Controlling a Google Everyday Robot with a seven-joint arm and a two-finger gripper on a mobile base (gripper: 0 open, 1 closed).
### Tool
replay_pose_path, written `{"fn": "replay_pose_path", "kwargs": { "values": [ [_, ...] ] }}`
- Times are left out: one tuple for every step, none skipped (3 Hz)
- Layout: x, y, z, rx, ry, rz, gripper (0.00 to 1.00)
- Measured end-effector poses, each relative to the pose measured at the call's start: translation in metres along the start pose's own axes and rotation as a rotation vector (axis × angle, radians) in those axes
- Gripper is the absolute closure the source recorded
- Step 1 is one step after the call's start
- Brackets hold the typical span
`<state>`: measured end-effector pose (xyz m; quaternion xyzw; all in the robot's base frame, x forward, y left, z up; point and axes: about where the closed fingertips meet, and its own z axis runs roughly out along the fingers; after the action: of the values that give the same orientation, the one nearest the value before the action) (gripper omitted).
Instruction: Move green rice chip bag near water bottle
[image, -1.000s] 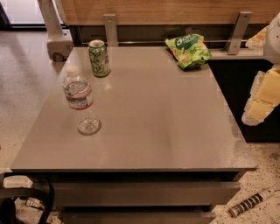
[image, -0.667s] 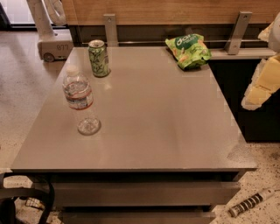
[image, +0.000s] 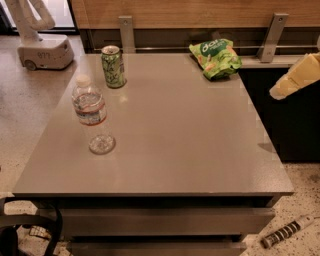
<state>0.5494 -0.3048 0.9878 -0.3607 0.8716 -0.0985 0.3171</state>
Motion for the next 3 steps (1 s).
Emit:
{"fn": "replay_pose_path", "kwargs": {
  "values": [
    [-0.013,-0.021,0.010,0.072,-0.104,0.052,0.00],
    [-0.026,-0.032,0.007,0.114,-0.152,0.050,0.00],
    [-0.031,-0.036,0.014,0.109,-0.161,0.059,0.00]
  ]
}}
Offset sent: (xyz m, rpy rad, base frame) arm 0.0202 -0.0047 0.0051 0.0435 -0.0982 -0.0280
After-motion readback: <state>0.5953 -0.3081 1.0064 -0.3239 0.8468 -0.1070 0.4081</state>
